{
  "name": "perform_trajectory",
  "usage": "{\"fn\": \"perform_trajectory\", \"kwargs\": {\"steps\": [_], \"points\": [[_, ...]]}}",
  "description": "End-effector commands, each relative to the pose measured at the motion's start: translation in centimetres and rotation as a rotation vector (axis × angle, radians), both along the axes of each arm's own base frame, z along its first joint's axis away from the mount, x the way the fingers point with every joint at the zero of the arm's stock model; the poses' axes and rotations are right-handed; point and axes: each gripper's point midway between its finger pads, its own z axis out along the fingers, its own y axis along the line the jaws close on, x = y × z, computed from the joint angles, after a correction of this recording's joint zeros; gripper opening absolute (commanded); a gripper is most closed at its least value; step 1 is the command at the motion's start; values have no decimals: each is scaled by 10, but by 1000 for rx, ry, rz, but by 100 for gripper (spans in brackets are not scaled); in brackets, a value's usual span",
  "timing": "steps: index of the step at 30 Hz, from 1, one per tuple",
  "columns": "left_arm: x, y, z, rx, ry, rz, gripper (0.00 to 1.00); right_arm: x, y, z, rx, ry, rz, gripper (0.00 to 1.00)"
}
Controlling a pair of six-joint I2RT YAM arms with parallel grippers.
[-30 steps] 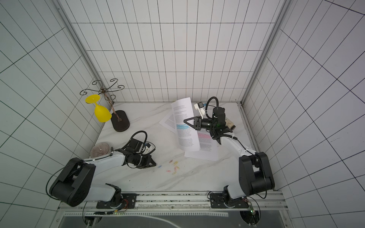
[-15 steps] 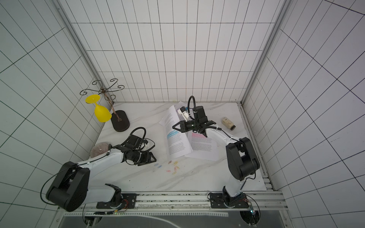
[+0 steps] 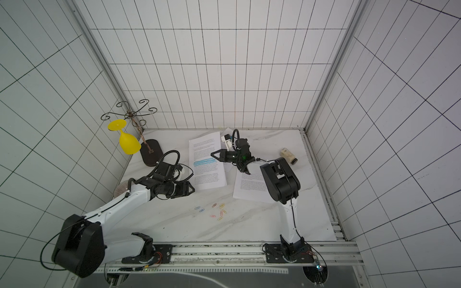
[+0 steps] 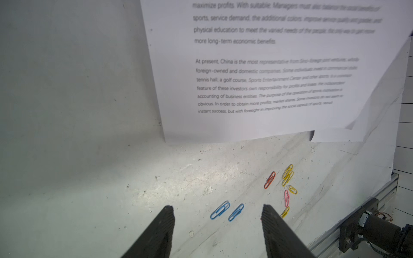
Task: Unclip the paperclips from the documents
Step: Place the document at the center of the board.
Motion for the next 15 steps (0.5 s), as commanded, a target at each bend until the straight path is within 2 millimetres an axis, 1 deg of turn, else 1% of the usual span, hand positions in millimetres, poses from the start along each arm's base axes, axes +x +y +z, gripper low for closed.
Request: {"fn": "perform_trajectory", "kwargs": {"steps": [1, 5, 8, 10, 11, 12, 13, 14, 15], "points": [[8, 5, 11, 13, -42, 14, 64, 37, 8, 33, 44, -64, -95, 0], [10, 12, 15, 14, -61, 34, 65, 40, 11, 4, -59, -52, -124, 0], [14, 17, 20, 17, -78, 45, 65, 40, 10, -5, -81, -54, -123, 0], [16, 19, 24, 17, -88, 47, 65, 40, 10, -8, -102, -56, -122, 1], [17, 21, 26, 21, -93, 49, 65, 39, 9, -10, -118, -57, -120, 10], [18, 22, 28, 26, -98, 52, 65, 39, 8, -11, -141, -58, -120, 27], [19, 24, 30, 31, -107, 54, 65, 39, 8, -11, -163, -63, -119, 41], [20, 25, 32, 35, -118, 58, 65, 40, 5, -12, -196, -64, -124, 51], [22, 26, 35, 37, -131, 62, 65, 39, 3, -8, -222, -79, -120, 52]]}}
